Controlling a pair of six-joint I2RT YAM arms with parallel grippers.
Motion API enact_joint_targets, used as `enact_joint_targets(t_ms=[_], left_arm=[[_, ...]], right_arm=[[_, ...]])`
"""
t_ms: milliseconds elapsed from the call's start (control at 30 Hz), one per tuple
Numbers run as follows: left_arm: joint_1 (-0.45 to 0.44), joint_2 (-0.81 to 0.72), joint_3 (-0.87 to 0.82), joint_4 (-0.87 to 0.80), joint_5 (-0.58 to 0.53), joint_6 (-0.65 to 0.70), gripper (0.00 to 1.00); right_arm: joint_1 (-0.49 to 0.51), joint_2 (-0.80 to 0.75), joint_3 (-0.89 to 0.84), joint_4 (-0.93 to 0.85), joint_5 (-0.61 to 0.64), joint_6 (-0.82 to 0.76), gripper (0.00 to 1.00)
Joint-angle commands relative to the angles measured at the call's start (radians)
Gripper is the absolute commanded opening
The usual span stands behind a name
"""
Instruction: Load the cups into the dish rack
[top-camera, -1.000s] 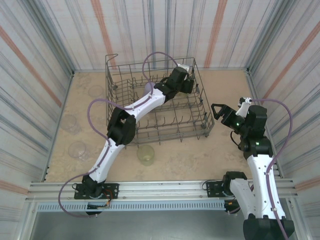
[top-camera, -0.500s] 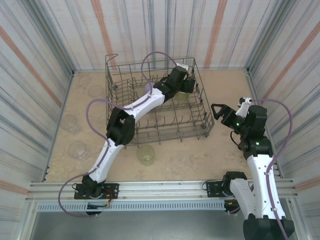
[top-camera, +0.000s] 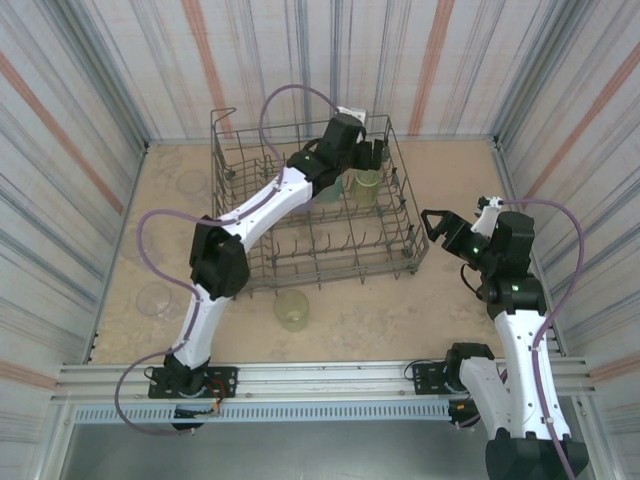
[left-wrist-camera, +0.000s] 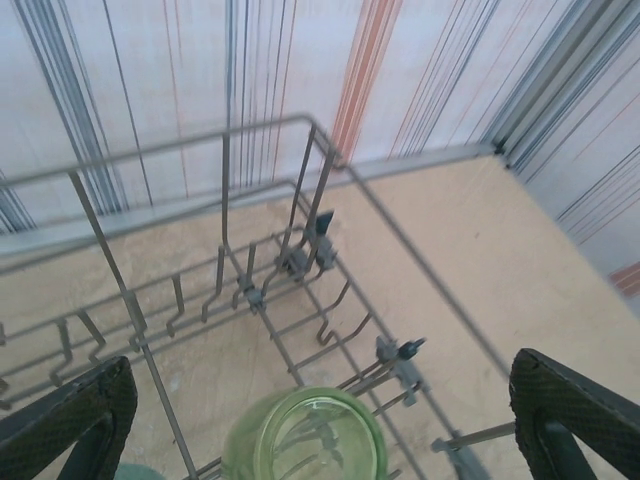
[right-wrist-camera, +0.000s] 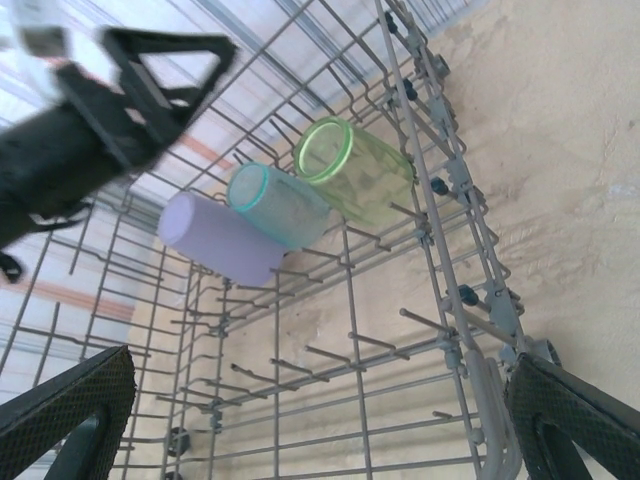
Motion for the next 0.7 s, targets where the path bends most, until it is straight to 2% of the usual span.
enact_joint_targets(t_ms=[0,333,667], left_arm=[[0.006,-0.123,-0.032,-0.023,-0.014,-0.012,0.99],[0.005,-0.275,-0.087,-0.226,-0.025,-0.015,0.99],[0.004,-0.538,-0.349,-0.287,-0.034,-0.065,0.99]], right_arm=[[-0.006,-0.014,0.035,-0.051,-0.017,0.023,0.99],[-0.005,-0.042,0.032,-0.097,-0.023,0.035,0.99],[0.018,-0.043,0.016,-0.160,0.003,0.072,0.99]])
